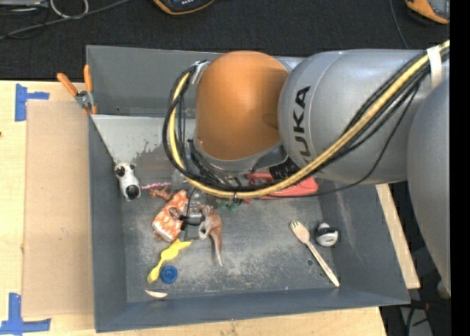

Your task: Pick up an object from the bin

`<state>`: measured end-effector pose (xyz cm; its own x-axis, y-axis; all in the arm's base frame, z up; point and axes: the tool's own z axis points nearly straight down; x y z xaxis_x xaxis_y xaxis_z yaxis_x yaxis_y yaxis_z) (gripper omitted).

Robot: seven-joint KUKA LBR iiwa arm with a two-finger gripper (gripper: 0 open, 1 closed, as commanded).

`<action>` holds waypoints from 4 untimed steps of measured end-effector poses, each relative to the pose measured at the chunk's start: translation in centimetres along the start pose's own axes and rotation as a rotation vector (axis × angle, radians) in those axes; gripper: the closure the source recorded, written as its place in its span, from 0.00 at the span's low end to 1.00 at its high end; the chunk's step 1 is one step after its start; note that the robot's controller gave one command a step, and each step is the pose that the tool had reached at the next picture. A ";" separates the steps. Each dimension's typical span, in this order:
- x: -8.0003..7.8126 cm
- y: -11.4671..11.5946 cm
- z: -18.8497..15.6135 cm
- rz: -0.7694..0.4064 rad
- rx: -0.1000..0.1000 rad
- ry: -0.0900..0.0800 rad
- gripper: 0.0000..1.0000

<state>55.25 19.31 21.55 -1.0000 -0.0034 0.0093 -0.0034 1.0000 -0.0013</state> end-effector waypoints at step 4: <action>-1.9 -2.3 12.2 -0.121 0.000 -0.005 0.00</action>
Offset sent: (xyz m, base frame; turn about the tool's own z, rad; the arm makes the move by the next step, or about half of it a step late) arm 0.0111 -0.0171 -0.0590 -0.0583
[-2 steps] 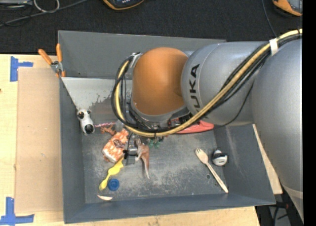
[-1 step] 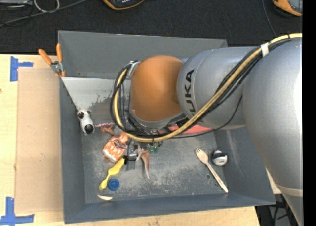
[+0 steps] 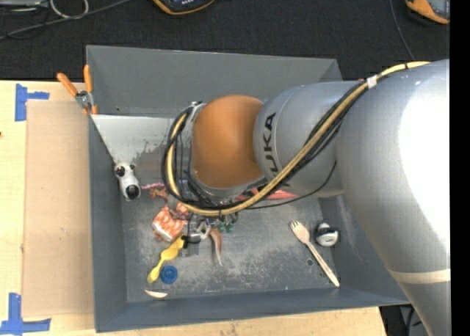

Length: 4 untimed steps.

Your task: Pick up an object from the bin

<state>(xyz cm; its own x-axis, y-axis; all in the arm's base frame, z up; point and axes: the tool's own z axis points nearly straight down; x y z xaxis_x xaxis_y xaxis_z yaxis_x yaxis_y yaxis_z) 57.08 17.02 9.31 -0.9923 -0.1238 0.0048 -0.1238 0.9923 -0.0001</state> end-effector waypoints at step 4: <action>-3.4 -0.6 -5.8 0.056 -0.004 -0.012 1.00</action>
Offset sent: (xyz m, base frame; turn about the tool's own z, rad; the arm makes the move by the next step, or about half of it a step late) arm 0.0000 0.0000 0.0000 0.0000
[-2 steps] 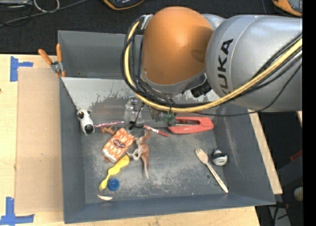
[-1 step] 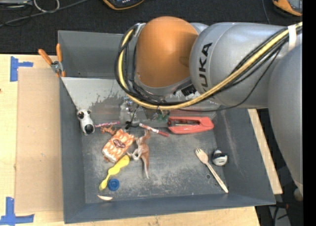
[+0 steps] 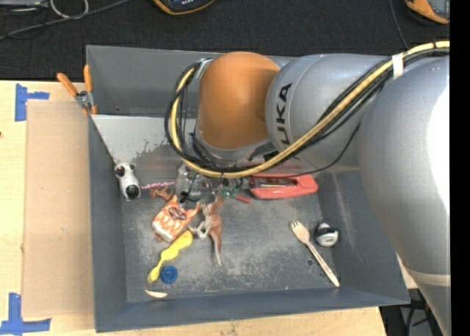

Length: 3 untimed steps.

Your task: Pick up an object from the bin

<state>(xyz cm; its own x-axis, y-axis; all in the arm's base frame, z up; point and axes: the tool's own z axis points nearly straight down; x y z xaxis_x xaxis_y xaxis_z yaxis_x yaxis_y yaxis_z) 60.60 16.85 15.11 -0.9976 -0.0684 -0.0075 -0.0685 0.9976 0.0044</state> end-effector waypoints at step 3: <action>-1.1 -0.7 1.4 0.011 0.001 0.001 1.00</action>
Offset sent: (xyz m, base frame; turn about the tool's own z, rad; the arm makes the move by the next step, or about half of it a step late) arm 0.0128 -0.0137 -0.0181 0.4200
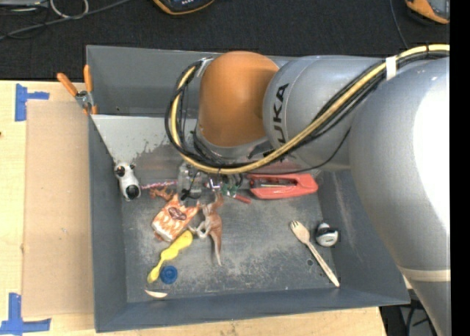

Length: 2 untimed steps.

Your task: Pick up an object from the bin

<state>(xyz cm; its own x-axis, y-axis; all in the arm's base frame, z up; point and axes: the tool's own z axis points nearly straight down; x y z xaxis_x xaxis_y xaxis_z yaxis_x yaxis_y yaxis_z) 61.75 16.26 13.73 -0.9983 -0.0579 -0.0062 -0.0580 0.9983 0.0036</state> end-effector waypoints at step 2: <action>0.9 -13.0 -8.3 -0.172 -0.001 -0.002 0.00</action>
Offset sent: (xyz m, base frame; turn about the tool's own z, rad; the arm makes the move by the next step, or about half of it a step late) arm 0.0000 0.0000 0.0000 0.0000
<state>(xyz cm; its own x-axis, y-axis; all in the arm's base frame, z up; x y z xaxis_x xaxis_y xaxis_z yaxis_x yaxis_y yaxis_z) 61.51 3.16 22.00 -0.9737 -0.2276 -0.0085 -0.2276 0.9737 0.0030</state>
